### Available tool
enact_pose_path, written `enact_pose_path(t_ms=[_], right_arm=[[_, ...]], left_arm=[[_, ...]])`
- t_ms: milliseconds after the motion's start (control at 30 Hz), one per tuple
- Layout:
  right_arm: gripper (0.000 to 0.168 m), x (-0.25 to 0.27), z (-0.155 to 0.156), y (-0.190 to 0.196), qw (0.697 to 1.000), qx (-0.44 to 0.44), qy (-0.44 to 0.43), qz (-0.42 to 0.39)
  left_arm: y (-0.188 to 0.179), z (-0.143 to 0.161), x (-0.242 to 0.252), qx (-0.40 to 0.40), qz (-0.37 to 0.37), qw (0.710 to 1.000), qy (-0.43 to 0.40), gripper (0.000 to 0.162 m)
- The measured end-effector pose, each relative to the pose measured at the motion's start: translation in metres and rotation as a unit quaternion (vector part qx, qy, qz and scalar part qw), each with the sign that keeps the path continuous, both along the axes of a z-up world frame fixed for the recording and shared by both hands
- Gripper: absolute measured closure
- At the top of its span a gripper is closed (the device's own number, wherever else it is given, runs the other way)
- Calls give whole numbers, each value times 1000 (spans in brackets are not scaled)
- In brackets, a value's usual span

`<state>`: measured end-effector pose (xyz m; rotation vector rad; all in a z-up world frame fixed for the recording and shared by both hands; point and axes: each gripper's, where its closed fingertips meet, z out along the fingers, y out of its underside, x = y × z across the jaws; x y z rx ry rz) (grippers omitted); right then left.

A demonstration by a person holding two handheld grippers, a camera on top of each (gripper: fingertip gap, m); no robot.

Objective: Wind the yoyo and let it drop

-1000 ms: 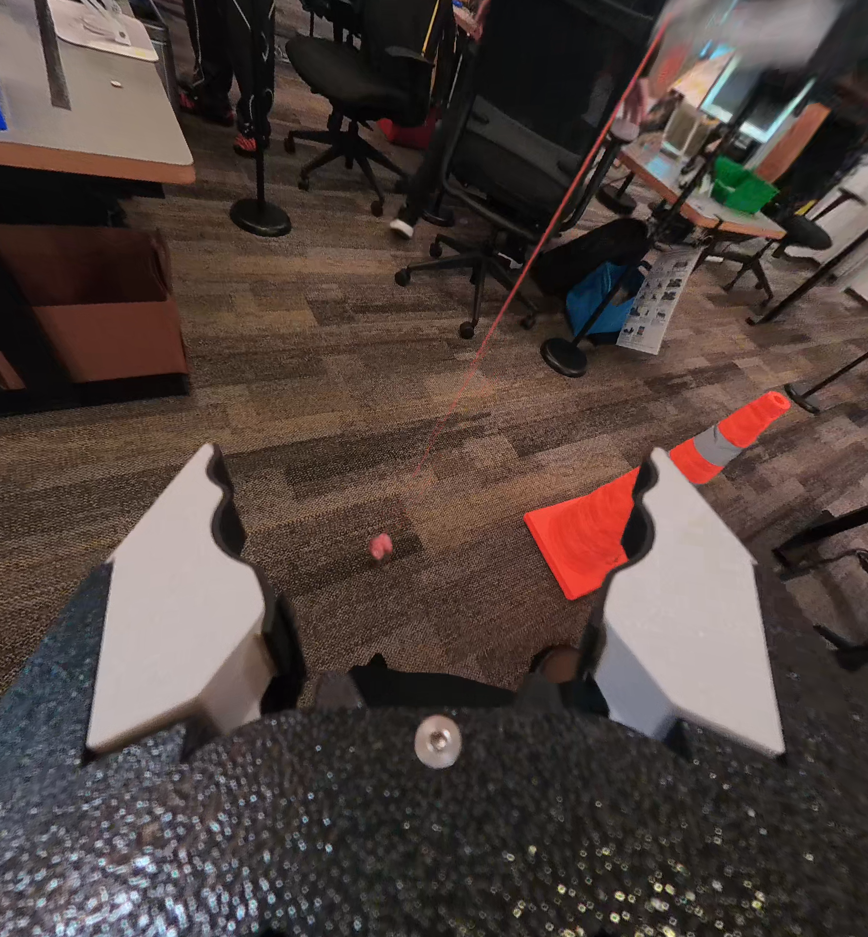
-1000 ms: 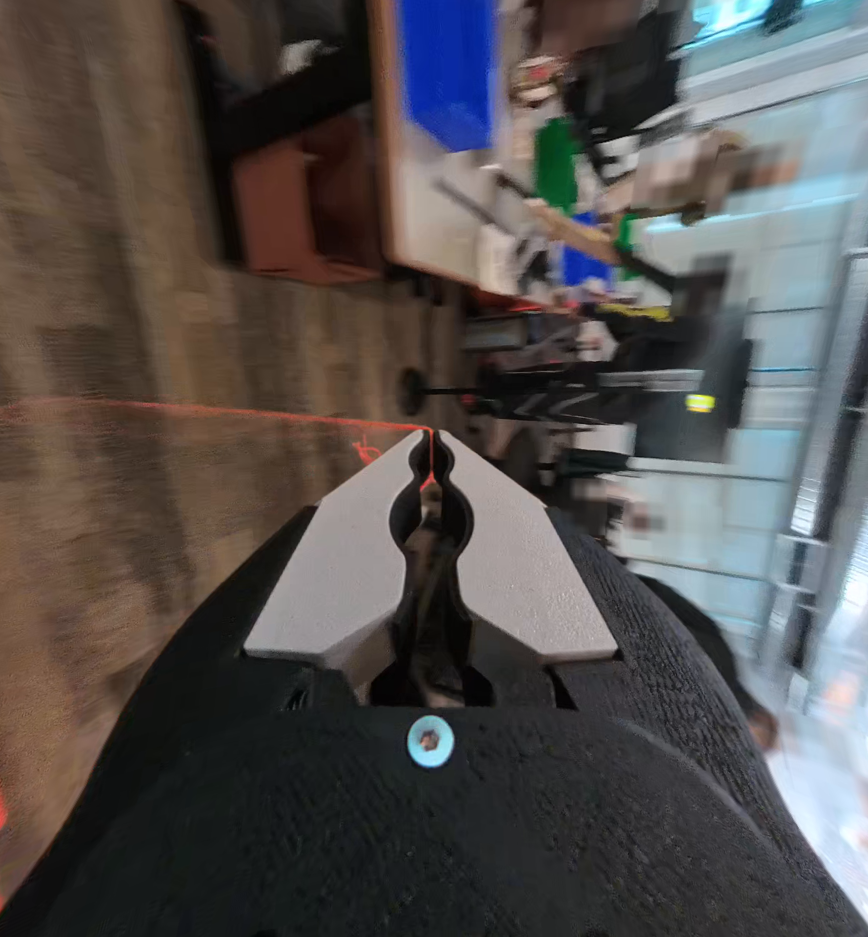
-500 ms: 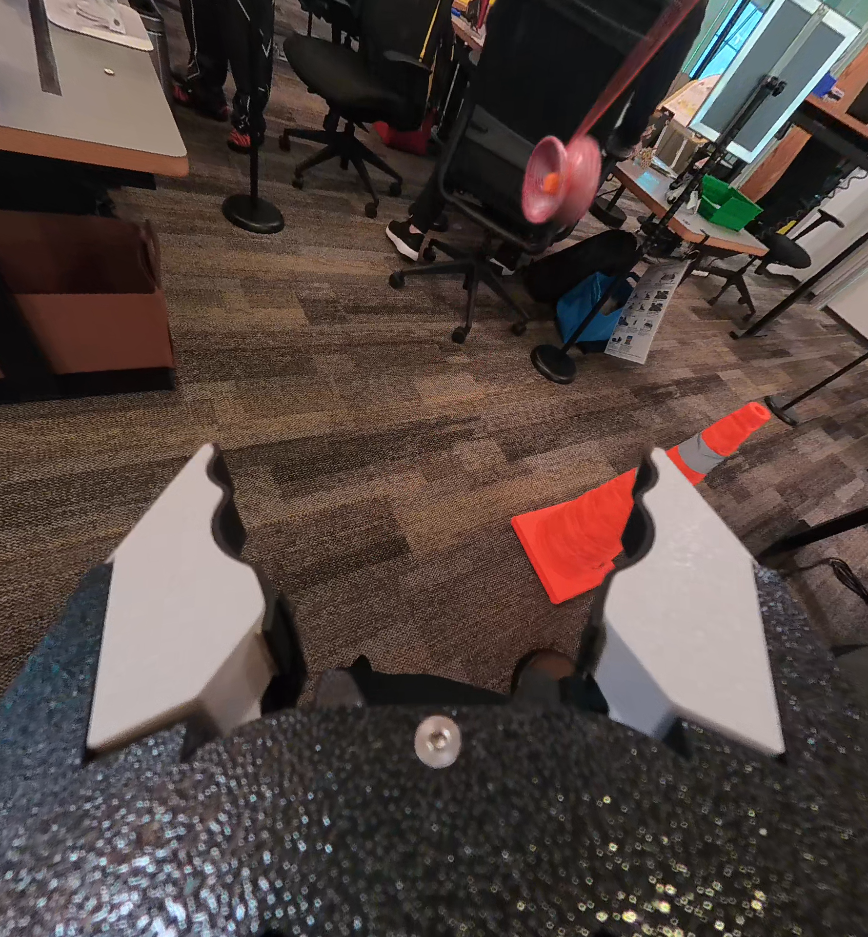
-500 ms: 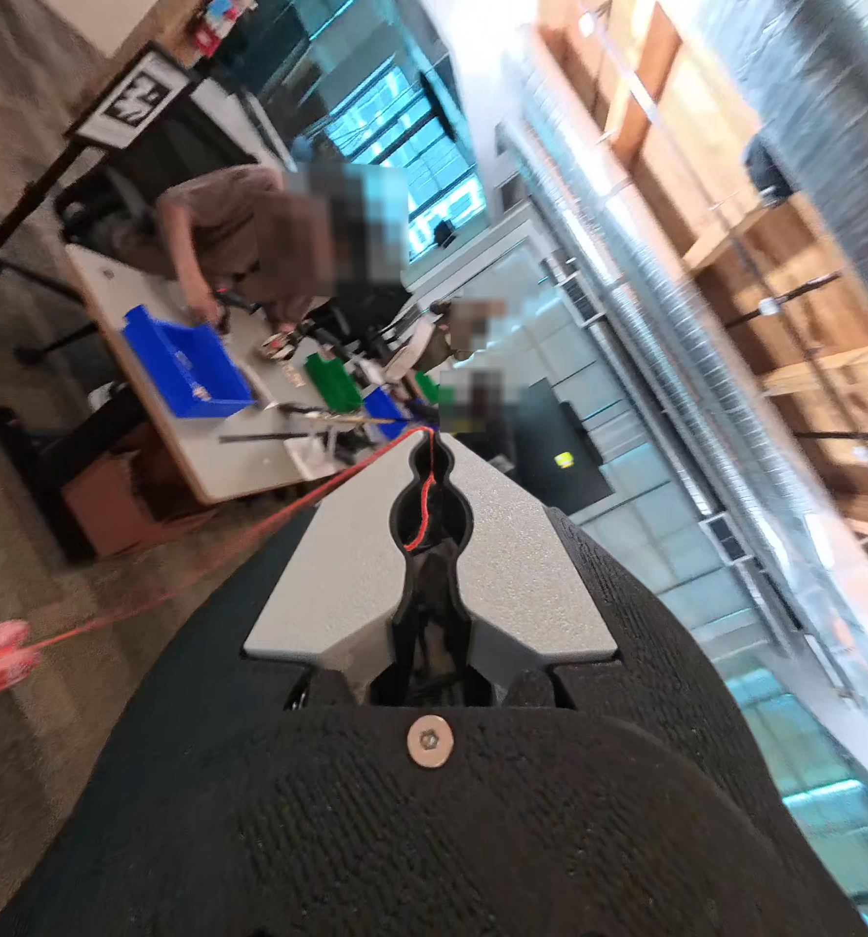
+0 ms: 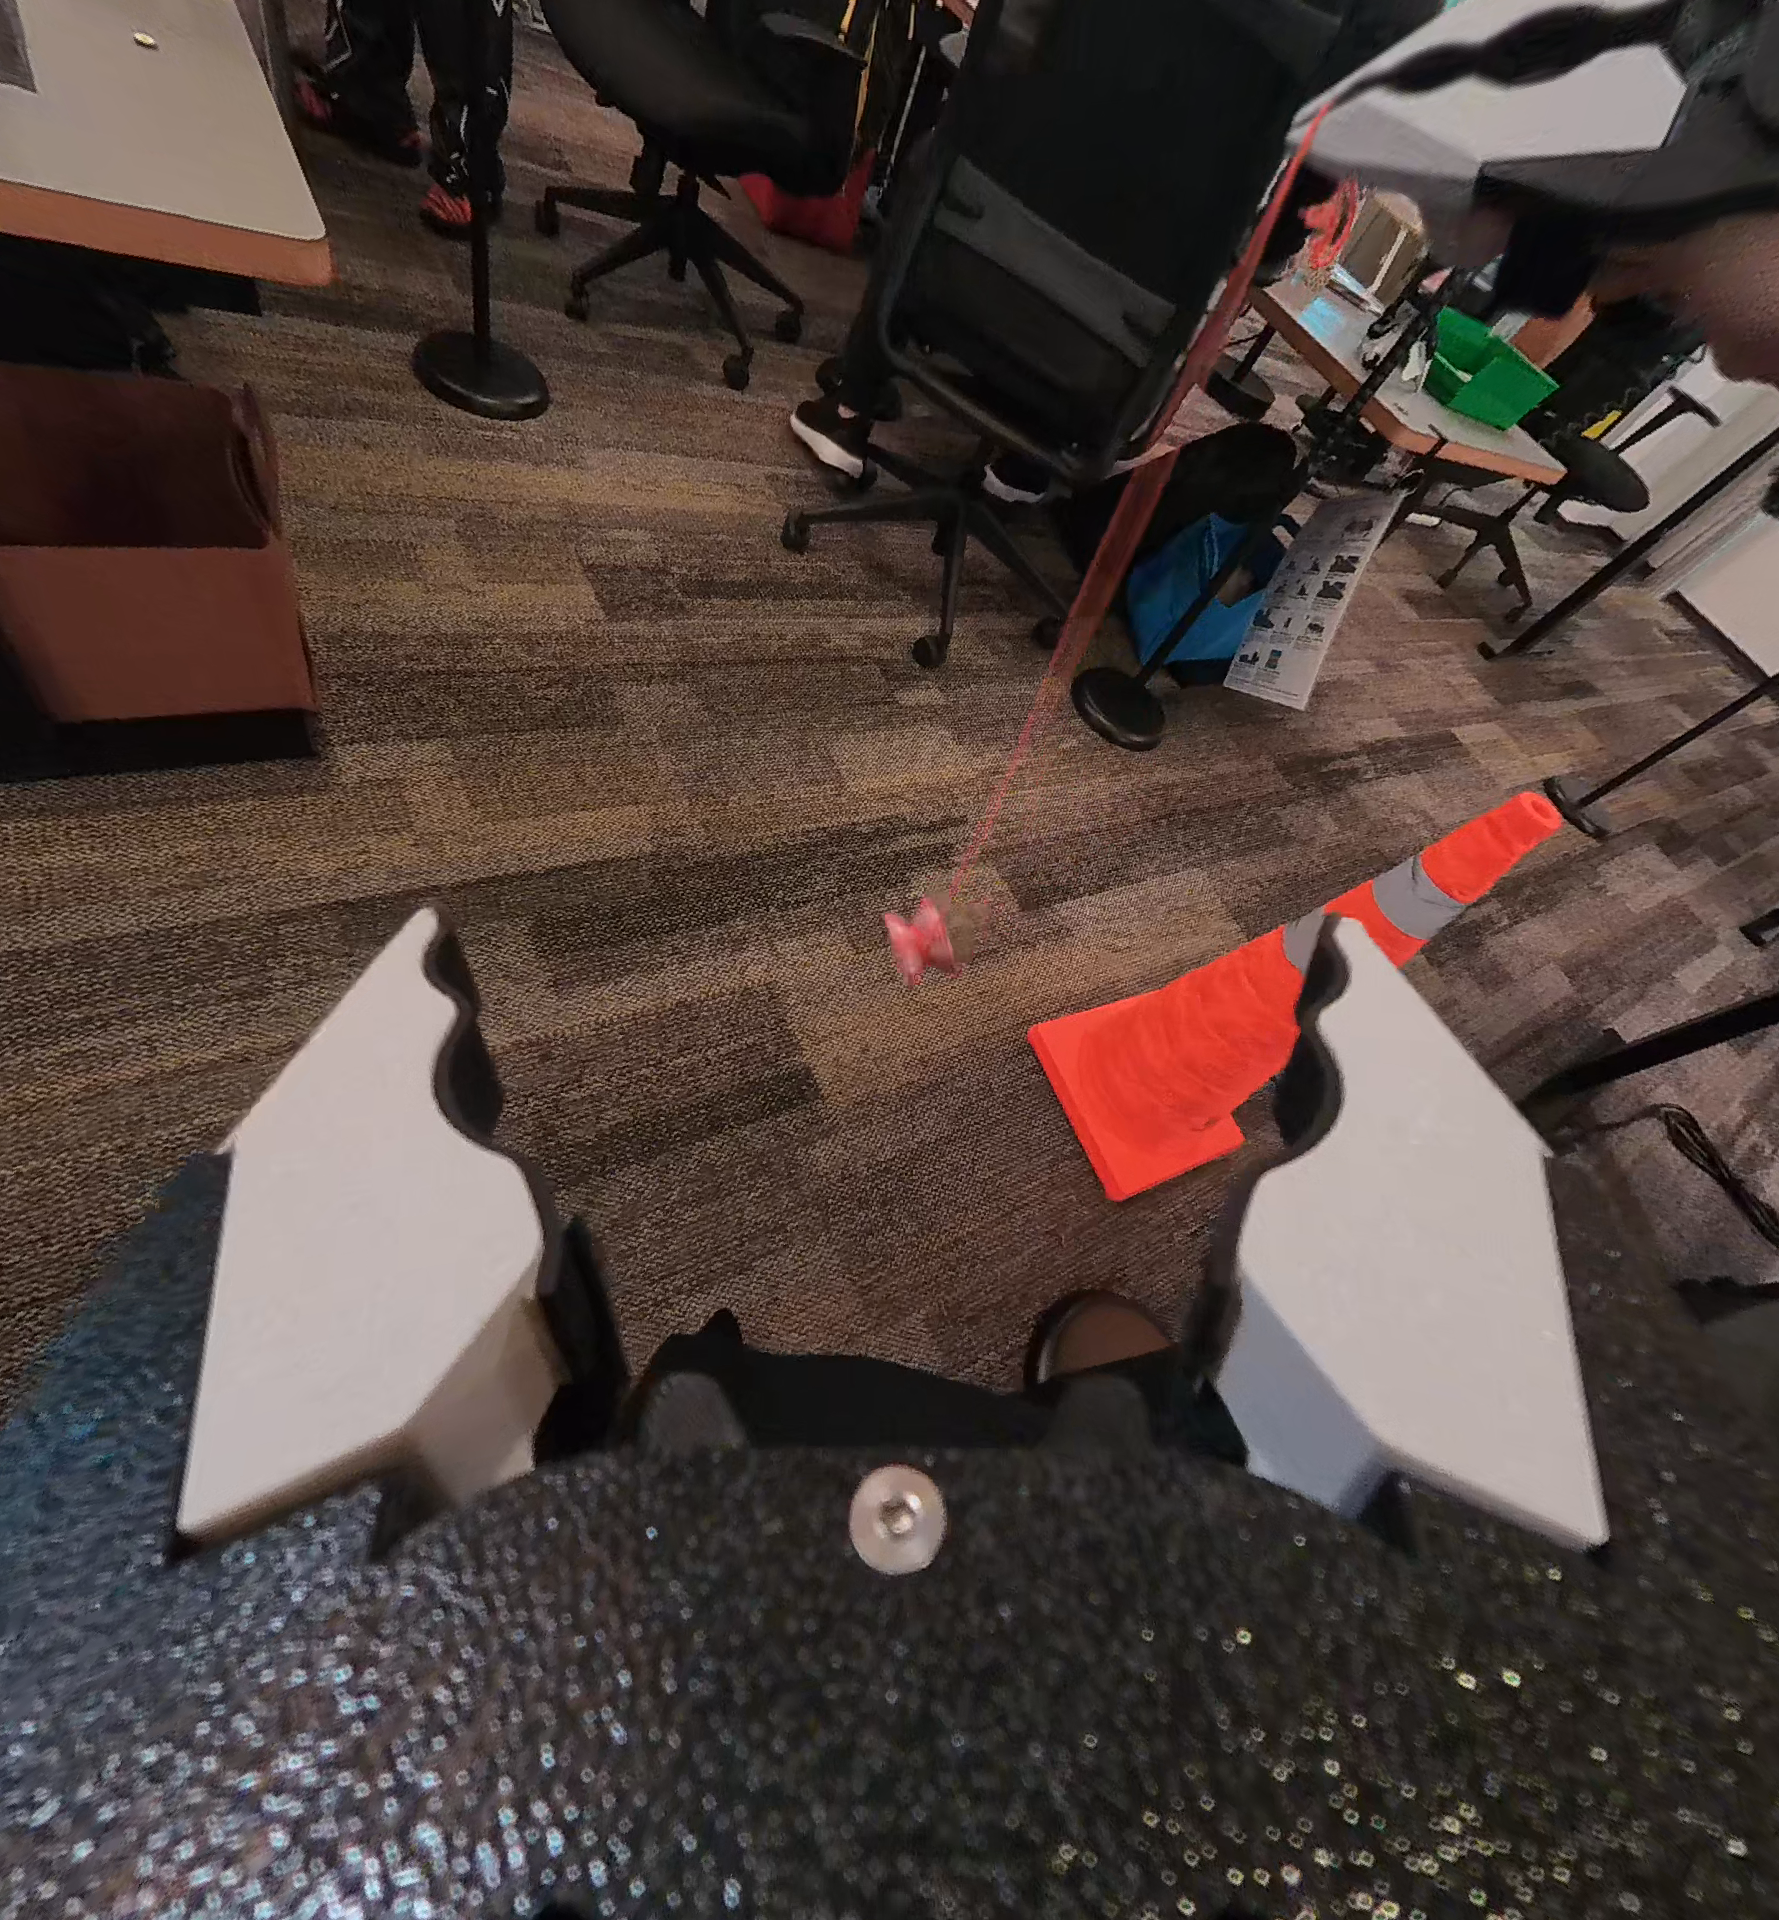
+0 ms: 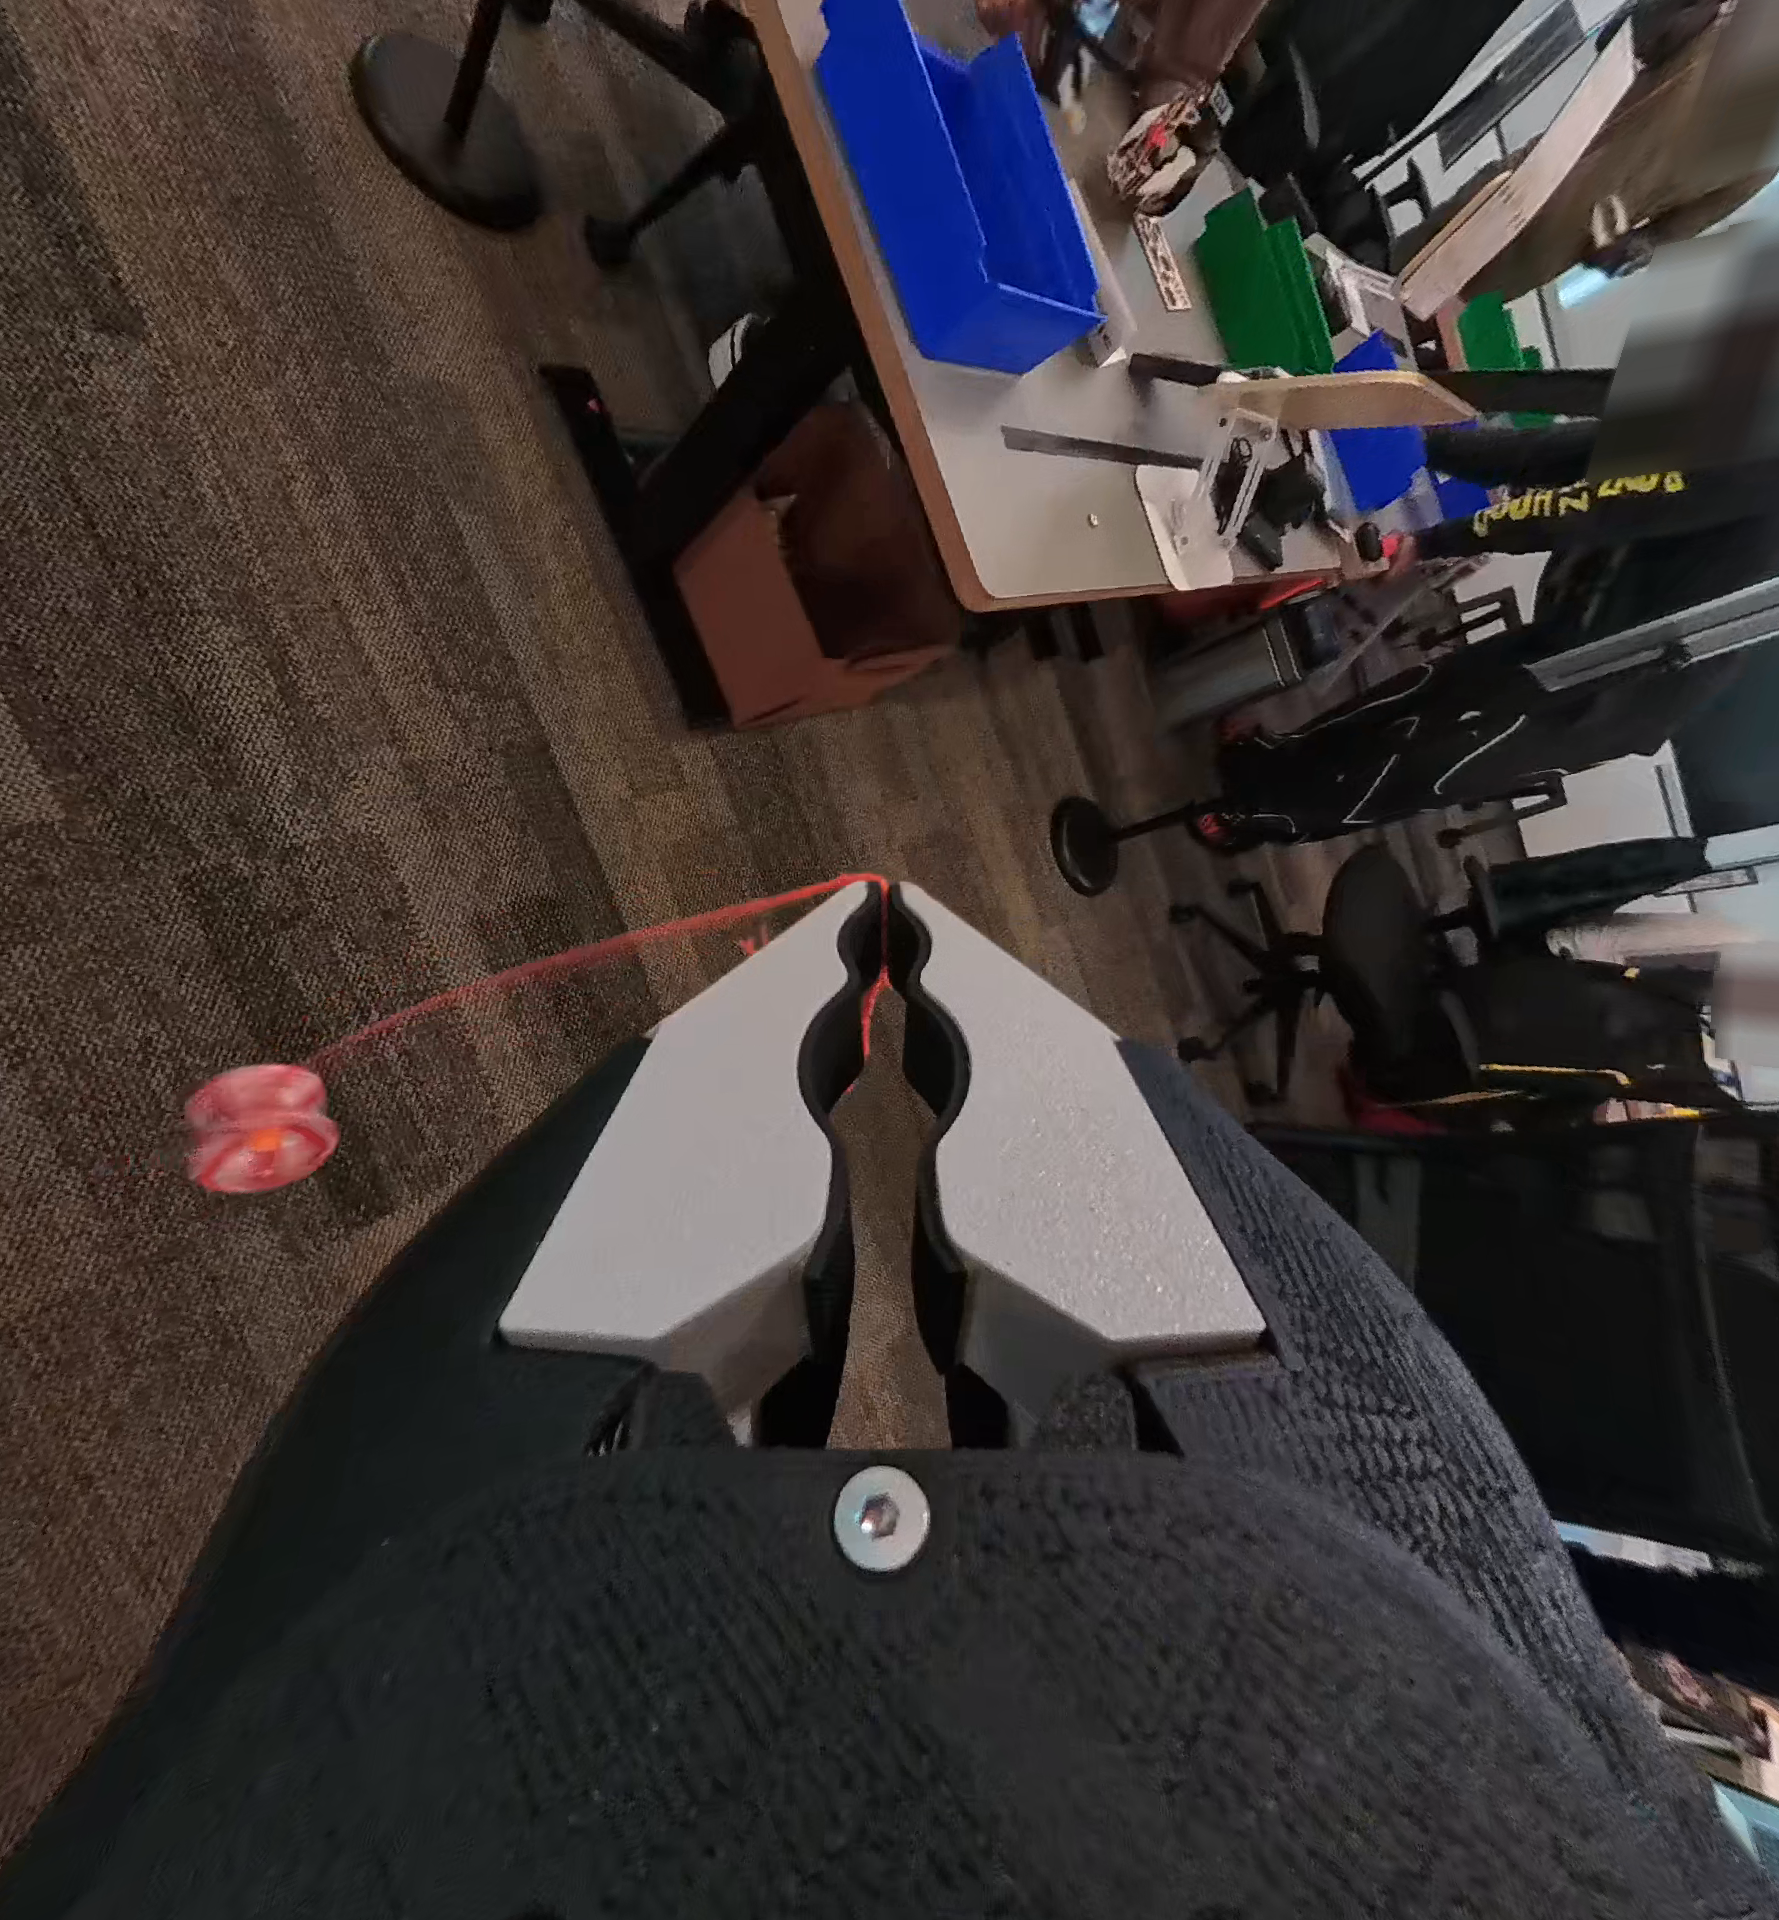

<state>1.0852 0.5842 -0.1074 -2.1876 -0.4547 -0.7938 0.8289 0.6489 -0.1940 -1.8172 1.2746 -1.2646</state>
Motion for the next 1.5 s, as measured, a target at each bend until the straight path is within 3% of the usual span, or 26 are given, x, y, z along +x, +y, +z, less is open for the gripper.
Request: enact_pose_path(t_ms=[100,200,300,400,433,500,600,767,967,1100,1167,1200,1233,1267,1300,1400,1500], right_arm=[[168,4,26,5,1000,10,-24,8],[168,7,100,10,996,49,-66,17],[168,10,229,2,975,121,-186,7],[168,-21,411,-49,912,327,-249,-15],[168,-42,456,-72,884,386,-263,-2],[168,-72,507,-100,854,421,-305,4],[168,-93,523,-100,854,397,-337,22],[168,-84,511,-77,875,327,-357,19],[168,-68,516,-64,888,298,-350,7],[168,-75,518,-59,900,308,-309,24],[168,-81,521,-60,895,312,-318,27],[168,-85,523,-60,892,315,-322,28],[168,-89,525,-60,893,319,-317,34],[168,-93,527,-61,894,323,-308,40],[168,-97,527,-61,895,326,-300,46],[168,-104,531,-65,895,332,-292,54],[168,-107,530,-67,899,332,-277,64]], left_arm=[[-5,-7,-1,-6,-6,1000,9,11],[-13,-10,1,-21,-14,1000,9,11],[-22,-16,5,-30,-23,999,8,11],[-32,-22,12,-33,-41,999,15,11],[-35,-21,15,-33,-45,998,13,11],[-41,-15,24,-30,-54,998,4,11],[-47,-1,37,-15,-68,997,-15,11],[-67,32,64,9,-92,993,-74,9],[-120,110,109,50,-142,968,-199,4],[-173,186,127,-1,-239,927,-289,4],[-207,196,132,-57,-331,903,-270,5],[-218,190,134,-66,-359,897,-250,17],[-224,181,139,-64,-368,898,-232,40],[-229,171,142,-60,-378,898,-216,74],[-235,165,141,-68,-394,891,-213,95],[-240,171,138,-132,-410,870,-240,126],[-225,176,143,-120,-384,876,-265,139]])
